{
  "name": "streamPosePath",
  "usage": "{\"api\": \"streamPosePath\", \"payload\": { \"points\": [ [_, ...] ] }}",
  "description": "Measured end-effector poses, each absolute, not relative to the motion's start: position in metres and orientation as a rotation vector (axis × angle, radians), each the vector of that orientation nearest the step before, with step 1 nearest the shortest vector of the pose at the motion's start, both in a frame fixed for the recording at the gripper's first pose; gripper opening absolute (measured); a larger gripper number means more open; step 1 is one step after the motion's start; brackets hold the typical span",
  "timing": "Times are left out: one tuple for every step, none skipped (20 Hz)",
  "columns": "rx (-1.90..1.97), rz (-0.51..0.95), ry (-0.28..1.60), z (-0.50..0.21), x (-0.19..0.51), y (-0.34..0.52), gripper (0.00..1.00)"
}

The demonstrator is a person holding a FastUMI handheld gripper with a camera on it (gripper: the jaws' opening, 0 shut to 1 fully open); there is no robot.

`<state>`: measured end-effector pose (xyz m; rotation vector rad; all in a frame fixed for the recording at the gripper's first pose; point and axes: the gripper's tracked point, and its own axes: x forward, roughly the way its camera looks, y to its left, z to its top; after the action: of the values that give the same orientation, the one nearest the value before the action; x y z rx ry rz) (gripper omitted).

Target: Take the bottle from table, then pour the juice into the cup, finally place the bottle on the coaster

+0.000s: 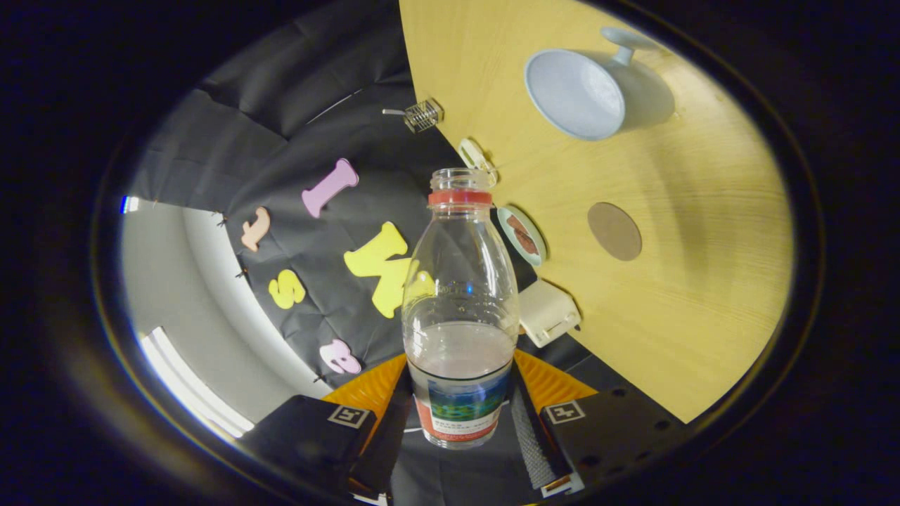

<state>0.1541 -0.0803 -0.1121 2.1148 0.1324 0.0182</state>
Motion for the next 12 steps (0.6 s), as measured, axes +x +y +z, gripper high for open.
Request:
{"api": "streamPosePath", "payload": {
  "points": [
    [2.117,0.017,0.128,-0.112,0.155,-0.081,0.75],
    [2.115,0.017,0.124,-0.111,0.155,-0.081,0.75],
    [2.11,0.019,0.121,-0.112,0.155,-0.081,0.75],
    [2.102,0.019,0.119,-0.113,0.155,-0.08,0.75],
    [2.088,0.019,0.12,-0.114,0.156,-0.078,0.75],
    [2.073,0.018,0.129,-0.117,0.157,-0.076,0.75],
    [2.063,0.019,0.136,-0.117,0.156,-0.075,0.75],
    [2.056,0.023,0.141,-0.118,0.155,-0.074,0.75],
    [2.048,0.029,0.142,-0.118,0.155,-0.074,0.75],
    [2.038,0.033,0.147,-0.118,0.155,-0.072,0.75],
    [2.023,0.044,0.151,-0.119,0.155,-0.069,0.75],
    [2.004,0.053,0.146,-0.119,0.154,-0.067,0.75]
  ]
}}
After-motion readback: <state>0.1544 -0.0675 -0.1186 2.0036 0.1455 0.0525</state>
